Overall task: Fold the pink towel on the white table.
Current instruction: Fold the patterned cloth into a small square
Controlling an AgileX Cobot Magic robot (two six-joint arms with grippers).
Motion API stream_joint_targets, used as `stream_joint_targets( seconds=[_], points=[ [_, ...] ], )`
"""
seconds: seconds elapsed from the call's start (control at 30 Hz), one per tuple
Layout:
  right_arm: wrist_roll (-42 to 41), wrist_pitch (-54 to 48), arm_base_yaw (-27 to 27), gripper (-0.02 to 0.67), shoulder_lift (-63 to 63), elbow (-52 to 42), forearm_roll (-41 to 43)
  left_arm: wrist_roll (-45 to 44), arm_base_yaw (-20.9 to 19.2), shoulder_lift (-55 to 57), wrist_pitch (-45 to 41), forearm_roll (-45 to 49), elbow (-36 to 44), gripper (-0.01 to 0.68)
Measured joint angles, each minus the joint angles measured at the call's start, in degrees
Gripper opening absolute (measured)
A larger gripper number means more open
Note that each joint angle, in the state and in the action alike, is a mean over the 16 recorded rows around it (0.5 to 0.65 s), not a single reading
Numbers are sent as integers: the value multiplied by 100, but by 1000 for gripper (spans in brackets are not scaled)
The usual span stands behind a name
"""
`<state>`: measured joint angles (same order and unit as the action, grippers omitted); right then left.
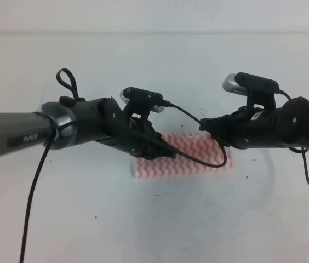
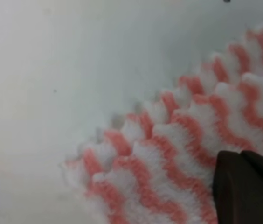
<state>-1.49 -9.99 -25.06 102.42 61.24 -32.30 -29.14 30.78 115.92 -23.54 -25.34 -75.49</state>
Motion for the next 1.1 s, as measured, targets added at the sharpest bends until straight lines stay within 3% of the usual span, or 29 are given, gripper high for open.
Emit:
stream_joint_targets(
  seconds=[0.3,0.53,0.77,1.1],
  points=[
    [7,254,5,177,0,0,2,-8,0,6,-5,23,0,-4],
    [6,477,10,221,0,0,24,-33,0,-73,28,42,-3,-4],
    [2,428,13,185,0,0,73,-57,-2,-425,-13,82,-4,-4],
    [2,-323,13,51,0,0,166,-114,-7,-886,-295,136,96,-4]
  ],
)
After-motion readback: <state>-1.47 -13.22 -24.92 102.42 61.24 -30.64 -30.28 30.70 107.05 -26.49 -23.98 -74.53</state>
